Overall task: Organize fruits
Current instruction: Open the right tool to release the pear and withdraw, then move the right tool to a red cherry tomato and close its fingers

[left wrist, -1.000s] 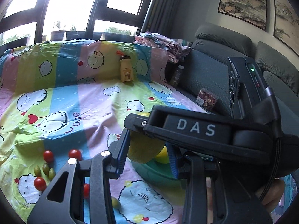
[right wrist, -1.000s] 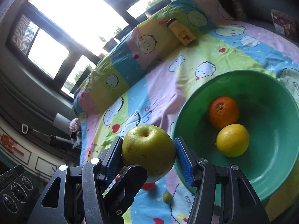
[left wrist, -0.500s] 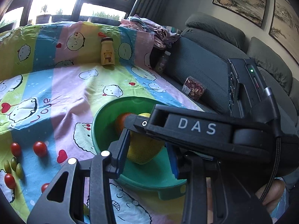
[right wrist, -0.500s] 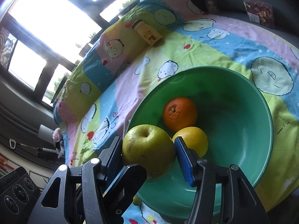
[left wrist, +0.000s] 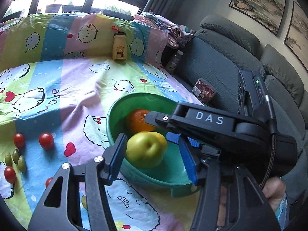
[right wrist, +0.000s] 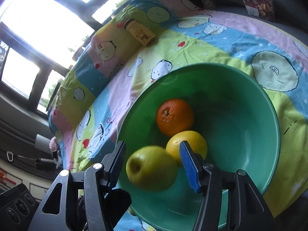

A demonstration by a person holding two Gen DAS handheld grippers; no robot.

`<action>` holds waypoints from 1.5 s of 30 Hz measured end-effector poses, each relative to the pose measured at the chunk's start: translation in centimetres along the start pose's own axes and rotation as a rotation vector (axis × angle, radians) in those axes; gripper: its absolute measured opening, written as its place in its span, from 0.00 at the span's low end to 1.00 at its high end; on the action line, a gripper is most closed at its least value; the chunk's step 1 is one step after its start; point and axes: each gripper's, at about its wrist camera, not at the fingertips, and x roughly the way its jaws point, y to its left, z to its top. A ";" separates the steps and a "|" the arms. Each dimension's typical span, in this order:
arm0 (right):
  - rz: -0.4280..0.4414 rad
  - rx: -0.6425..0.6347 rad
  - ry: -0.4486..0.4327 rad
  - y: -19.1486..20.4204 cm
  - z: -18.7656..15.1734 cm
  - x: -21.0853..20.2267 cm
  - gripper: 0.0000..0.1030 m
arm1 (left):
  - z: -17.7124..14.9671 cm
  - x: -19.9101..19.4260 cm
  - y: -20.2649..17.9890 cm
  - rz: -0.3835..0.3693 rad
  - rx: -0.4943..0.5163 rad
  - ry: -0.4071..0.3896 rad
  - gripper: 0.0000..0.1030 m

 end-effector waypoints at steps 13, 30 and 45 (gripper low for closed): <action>0.009 -0.140 -0.068 4.1 -0.7 -1.4 0.64 | 0.1 -7.8 6.9 0.377 -0.165 -0.092 0.73; 0.099 -0.336 0.156 12.0 -5.1 4.9 0.69 | -3.8 -11.9 17.1 0.639 -0.457 -0.009 0.73; 0.054 -0.364 0.392 10.6 -9.4 9.6 0.62 | -4.8 -7.9 19.2 0.546 -0.505 0.097 0.53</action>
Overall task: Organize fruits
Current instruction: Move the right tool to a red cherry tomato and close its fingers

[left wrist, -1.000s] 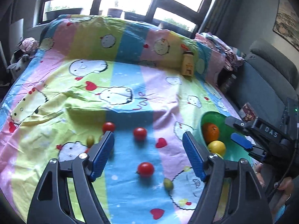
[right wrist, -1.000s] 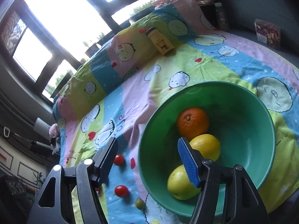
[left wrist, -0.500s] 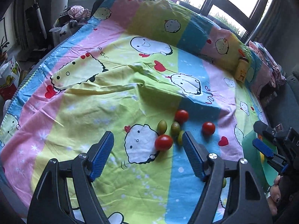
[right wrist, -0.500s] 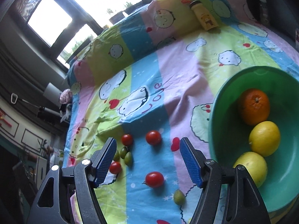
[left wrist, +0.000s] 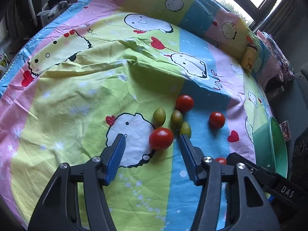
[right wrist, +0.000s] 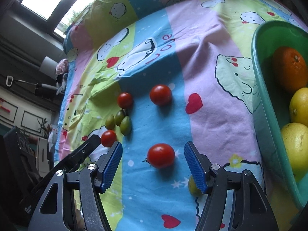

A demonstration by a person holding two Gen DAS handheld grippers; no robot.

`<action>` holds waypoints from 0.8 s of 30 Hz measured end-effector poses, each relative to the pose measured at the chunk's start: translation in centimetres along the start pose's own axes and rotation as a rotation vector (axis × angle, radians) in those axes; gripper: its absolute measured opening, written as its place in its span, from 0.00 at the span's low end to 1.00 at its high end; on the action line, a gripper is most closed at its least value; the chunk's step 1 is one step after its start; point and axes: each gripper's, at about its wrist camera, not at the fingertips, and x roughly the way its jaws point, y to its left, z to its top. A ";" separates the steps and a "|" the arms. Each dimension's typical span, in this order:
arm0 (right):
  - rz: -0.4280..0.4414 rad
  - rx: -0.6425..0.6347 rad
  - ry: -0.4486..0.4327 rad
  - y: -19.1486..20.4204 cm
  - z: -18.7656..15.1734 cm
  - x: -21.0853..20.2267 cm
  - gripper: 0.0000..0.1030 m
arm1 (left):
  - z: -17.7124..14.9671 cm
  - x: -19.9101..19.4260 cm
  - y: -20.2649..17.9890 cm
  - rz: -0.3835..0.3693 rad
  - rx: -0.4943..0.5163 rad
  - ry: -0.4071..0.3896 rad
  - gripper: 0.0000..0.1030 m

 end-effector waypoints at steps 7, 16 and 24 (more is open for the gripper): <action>-0.027 -0.024 0.038 0.7 -0.2 1.2 0.50 | 0.0 1.0 -0.4 -0.011 0.010 0.011 0.51; -0.077 -0.054 0.053 1.4 -0.3 2.4 0.44 | 0.0 1.6 -0.6 0.000 0.025 0.022 0.40; -0.081 -0.050 0.051 1.2 -0.3 2.5 0.33 | 0.0 2.5 -0.8 -0.025 0.023 0.050 0.29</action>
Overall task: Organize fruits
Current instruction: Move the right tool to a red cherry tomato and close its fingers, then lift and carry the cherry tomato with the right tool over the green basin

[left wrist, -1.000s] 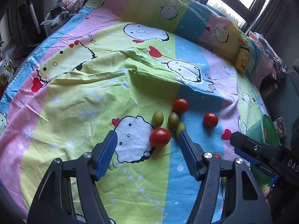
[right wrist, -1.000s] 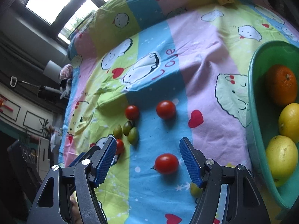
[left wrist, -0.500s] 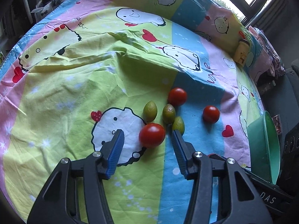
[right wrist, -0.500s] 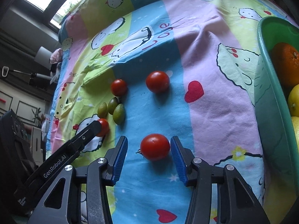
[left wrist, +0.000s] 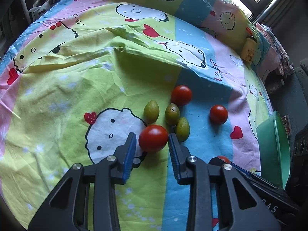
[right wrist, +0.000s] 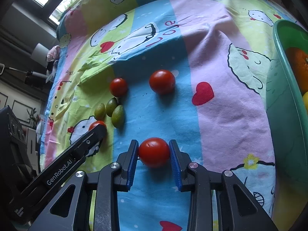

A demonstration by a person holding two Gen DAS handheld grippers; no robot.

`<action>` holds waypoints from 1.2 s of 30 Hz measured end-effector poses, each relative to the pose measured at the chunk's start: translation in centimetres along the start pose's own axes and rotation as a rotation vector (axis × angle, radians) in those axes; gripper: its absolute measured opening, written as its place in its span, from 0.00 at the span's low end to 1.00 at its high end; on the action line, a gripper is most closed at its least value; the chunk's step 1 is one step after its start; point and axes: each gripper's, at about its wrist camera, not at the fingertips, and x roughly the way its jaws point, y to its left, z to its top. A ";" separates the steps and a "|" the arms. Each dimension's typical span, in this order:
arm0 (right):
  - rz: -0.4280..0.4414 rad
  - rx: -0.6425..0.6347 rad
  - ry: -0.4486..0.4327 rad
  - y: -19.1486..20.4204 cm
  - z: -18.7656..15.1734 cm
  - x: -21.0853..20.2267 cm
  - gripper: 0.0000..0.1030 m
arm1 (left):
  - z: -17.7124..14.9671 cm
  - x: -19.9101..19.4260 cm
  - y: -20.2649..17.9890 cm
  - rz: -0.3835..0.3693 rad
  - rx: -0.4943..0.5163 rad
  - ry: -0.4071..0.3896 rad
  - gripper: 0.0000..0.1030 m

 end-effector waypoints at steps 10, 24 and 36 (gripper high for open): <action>0.005 0.000 -0.001 0.0 0.1 0.1 0.33 | -0.1 -0.1 0.0 -0.007 0.000 -0.006 0.29; 0.018 0.012 -0.038 0.0 0.0 -1.0 0.33 | -0.3 -2.4 -1.3 -0.040 0.028 -0.071 0.29; 0.031 0.030 -0.116 -0.3 0.1 -3.1 0.33 | -0.5 -4.5 -2.9 -0.079 0.065 -0.133 0.29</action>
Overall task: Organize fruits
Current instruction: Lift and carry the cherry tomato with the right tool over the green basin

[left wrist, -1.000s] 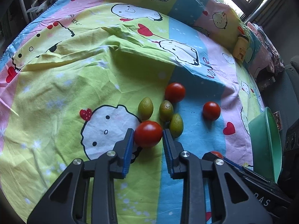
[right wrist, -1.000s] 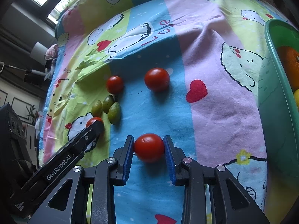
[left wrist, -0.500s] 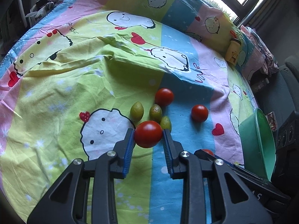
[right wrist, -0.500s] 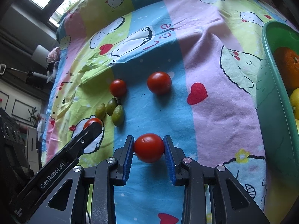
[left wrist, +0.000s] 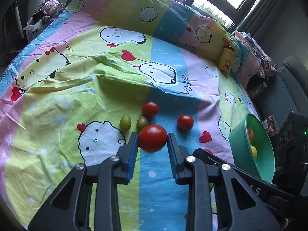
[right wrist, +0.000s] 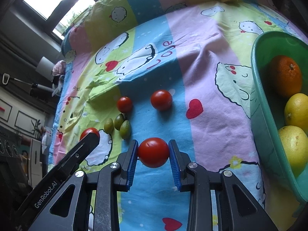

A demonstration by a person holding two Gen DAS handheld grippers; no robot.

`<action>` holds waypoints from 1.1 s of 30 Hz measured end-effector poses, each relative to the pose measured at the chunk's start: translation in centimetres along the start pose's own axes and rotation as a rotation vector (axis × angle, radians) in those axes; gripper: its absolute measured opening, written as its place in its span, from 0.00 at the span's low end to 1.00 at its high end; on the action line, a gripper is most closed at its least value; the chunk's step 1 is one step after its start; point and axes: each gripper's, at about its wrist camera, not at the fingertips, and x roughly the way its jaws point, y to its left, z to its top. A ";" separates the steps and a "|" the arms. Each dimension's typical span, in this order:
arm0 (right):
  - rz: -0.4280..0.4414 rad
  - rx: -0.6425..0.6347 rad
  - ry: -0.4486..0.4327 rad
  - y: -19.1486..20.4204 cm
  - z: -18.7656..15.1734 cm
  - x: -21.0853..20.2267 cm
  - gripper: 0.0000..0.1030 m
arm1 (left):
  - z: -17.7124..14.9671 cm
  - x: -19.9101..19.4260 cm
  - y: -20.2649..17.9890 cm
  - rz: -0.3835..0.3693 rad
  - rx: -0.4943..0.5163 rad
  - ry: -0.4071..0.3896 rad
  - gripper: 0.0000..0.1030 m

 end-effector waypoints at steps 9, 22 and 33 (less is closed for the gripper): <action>-0.004 -0.001 -0.090 -0.2 0.4 -2.4 0.33 | 0.0 -1.9 -1.6 -0.052 0.039 -0.053 0.29; -0.018 0.035 -0.214 -1.5 0.7 -6.1 0.33 | -0.1 -4.1 -4.8 -0.171 0.110 -0.119 0.29; -0.026 0.093 -0.306 -3.7 0.7 -9.1 0.33 | -0.7 -5.2 -8.3 -0.268 0.198 -0.146 0.29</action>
